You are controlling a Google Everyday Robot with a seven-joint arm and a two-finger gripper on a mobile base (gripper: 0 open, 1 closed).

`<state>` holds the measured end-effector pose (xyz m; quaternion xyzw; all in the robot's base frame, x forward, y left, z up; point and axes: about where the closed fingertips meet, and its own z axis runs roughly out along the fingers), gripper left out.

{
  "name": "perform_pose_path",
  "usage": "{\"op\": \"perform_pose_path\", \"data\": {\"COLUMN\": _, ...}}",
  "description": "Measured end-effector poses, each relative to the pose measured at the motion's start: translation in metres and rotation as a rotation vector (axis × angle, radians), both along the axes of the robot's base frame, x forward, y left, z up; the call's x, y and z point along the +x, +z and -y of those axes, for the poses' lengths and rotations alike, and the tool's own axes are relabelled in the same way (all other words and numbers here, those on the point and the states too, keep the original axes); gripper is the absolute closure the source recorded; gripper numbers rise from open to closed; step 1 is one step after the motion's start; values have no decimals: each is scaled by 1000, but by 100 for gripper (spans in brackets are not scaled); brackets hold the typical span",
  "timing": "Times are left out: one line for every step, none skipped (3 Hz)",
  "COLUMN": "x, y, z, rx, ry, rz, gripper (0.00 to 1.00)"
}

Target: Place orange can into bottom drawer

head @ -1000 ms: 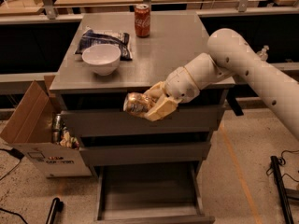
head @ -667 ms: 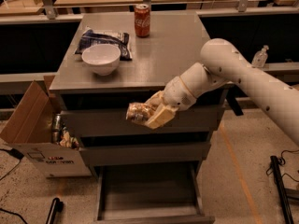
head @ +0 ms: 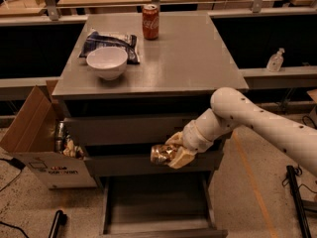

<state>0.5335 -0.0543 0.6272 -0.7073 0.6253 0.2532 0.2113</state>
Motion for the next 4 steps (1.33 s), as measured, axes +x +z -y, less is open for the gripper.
{"op": "perform_pose_path", "data": {"x": 1, "y": -7, "z": 1, "rx": -4, "ry": -3, "rz": -6, "gripper": 100}}
{"op": "perform_pose_path", "data": {"x": 14, "y": -75, "z": 21, "rx": -38, "ry": -58, "rz": -51, "gripper": 100}}
{"op": "perform_pose_path", "data": {"x": 3, "y": -151, "z": 47, "rx": -51, "ry": -81, "rz": -10, "gripper": 100}}
{"op": "perform_pose_path", "data": {"x": 3, "y": -178, "z": 76, "rx": 54, "ry": -160, "rz": 90, "gripper": 100}}
